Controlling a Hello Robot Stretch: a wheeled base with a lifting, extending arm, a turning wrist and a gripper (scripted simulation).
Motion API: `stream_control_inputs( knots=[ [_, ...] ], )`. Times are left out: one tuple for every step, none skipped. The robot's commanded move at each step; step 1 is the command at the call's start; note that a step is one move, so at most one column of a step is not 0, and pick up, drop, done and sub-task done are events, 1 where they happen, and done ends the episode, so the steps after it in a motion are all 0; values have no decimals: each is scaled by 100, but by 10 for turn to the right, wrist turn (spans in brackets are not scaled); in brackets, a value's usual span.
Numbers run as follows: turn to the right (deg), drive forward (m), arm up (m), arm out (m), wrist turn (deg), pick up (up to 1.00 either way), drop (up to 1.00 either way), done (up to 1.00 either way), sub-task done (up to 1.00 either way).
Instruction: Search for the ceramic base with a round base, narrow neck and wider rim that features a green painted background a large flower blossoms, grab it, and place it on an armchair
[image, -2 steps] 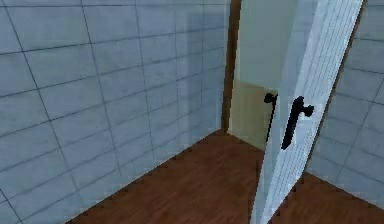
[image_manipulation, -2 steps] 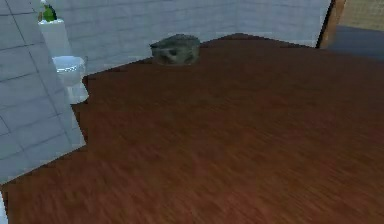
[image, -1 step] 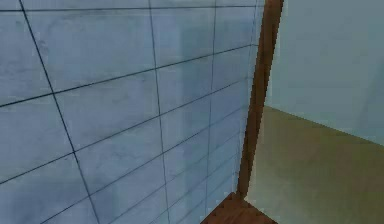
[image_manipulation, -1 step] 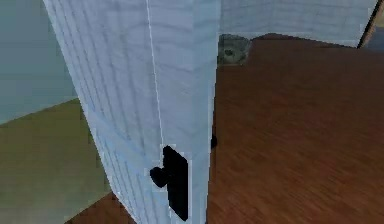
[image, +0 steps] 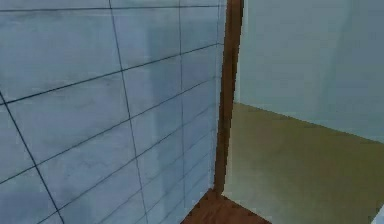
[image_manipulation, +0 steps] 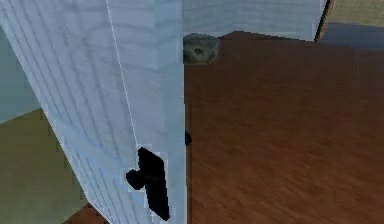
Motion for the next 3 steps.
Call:
stream_control_inputs(
  knots=[
    [0, 5, 0, 0, 0, 0, 0, 0, 0],
    [210, 0, 0, 0, 0, 0, 0, 0, 0],
    [0, 100, 0, 0, 0, 0, 0, 0, 0]
  ],
)
